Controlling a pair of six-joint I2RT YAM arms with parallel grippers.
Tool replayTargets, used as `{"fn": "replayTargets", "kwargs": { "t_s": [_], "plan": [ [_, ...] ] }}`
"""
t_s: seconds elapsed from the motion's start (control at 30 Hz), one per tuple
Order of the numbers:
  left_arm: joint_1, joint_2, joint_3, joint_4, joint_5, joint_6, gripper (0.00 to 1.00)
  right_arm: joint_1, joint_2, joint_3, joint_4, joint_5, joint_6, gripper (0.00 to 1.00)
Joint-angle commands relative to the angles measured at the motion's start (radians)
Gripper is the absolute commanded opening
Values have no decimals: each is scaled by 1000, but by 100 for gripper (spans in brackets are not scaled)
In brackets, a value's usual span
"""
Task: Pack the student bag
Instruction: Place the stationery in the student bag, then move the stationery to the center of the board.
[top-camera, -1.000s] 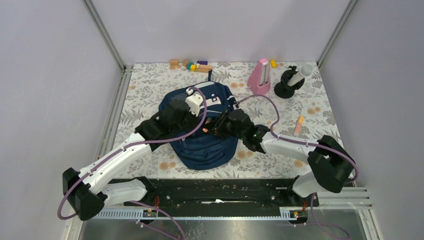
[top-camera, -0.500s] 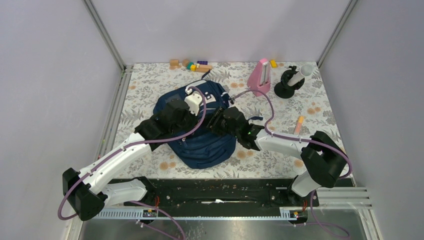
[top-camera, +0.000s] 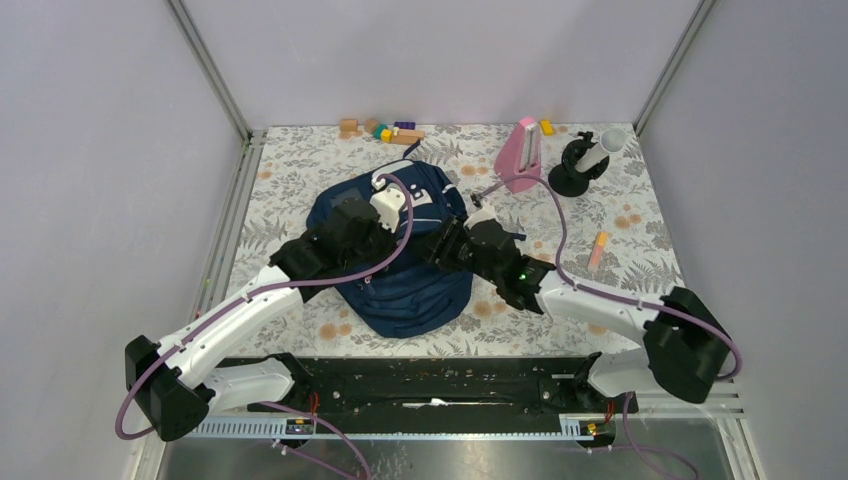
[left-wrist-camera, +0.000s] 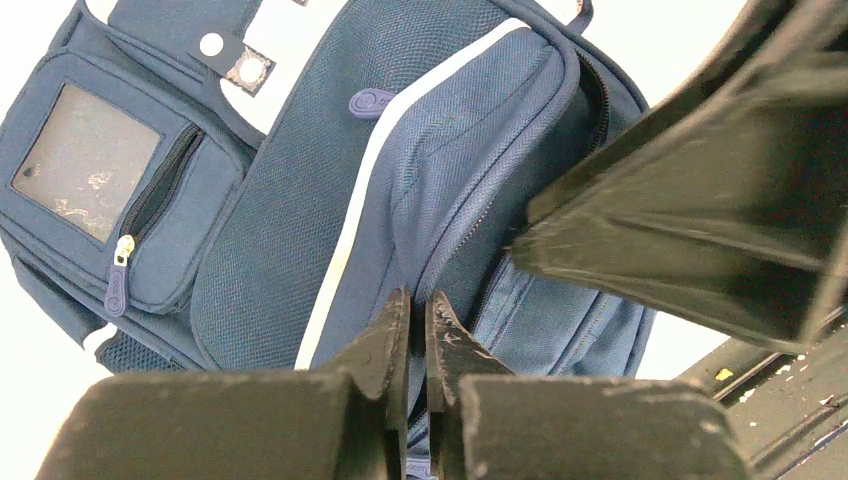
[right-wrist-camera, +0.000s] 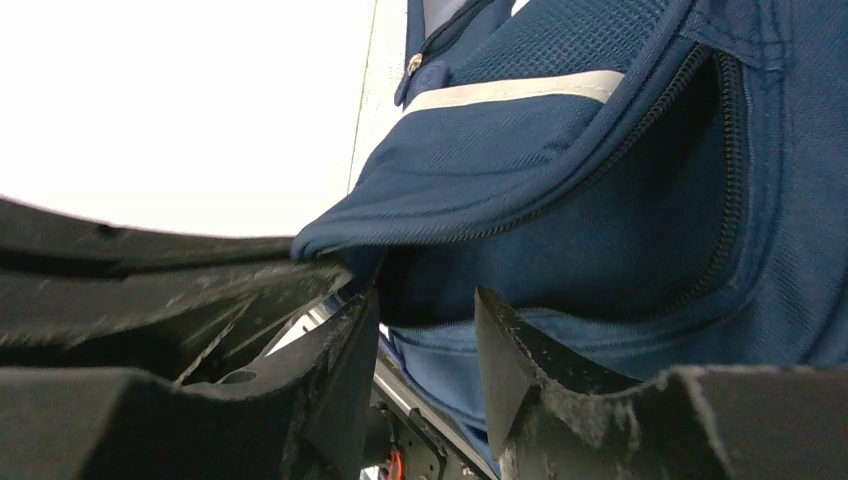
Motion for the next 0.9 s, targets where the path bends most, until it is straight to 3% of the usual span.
{"fn": "replayTargets", "kwargs": {
  "t_s": [0.0,0.27,0.5,0.57,0.73,0.87],
  "plan": [
    [-5,-19,43,60,1,-16,0,2,-131,-49,-62,-2,-123,47],
    [-3,-12,42,61,-10,-16,0,-62,-359,-134,-335,74,-348,56],
    [-5,4,43,58,0,-13,0,-392,-484,-156,-538,-63,-504,61],
    [-5,2,42,58,-3,-13,0,-480,-487,-150,-581,-63,-560,68],
    [-4,7,39,61,-1,-10,0,-707,-411,-141,-600,-248,-616,70],
    [-5,11,41,60,8,-10,0,-845,-313,-127,-600,-259,-644,69]
  ]
}}
